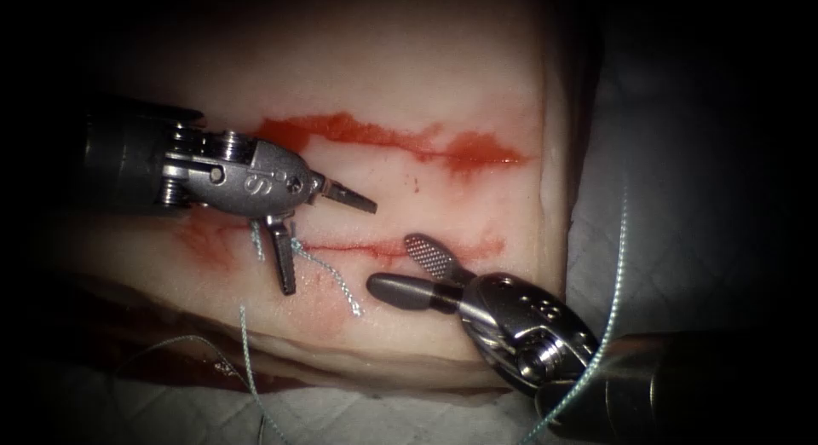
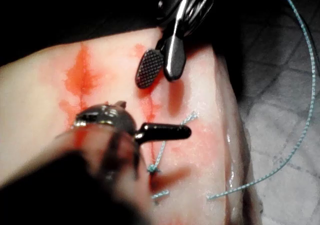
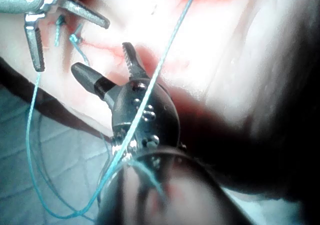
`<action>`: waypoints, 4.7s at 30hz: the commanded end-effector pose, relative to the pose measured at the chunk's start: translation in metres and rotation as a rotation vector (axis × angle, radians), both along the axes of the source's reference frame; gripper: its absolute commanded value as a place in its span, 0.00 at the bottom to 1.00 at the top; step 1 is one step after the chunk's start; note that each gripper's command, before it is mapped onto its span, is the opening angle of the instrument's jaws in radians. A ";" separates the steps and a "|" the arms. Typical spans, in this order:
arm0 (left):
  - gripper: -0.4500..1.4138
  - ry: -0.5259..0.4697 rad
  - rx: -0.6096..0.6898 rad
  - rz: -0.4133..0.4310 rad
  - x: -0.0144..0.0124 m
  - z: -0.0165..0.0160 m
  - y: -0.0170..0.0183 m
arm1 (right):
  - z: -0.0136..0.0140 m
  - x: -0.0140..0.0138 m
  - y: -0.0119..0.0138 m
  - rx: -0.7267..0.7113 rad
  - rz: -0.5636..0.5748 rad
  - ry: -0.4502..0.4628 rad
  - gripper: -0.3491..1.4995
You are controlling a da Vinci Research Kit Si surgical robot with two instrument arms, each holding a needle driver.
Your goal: Wound Closure
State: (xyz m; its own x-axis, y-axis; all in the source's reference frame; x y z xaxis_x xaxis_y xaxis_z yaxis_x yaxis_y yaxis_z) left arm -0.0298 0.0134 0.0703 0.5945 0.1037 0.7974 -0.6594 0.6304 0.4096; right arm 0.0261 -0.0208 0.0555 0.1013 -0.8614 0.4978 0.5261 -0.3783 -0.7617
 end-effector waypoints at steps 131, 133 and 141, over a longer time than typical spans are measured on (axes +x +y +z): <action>0.00 -0.071 0.074 -0.813 0.0043 0.0021 0.0015 | 0.0057 0.0099 0.0016 0.020 0.095 -0.026 0.88; 0.00 -0.071 0.075 -0.811 0.0043 0.0022 0.0014 | 0.0058 0.0102 0.0018 0.019 0.100 -0.026 0.88; 0.00 -0.071 0.076 -0.811 0.0043 0.0020 0.0012 | 0.0066 0.0117 0.0027 0.019 0.121 -0.025 0.89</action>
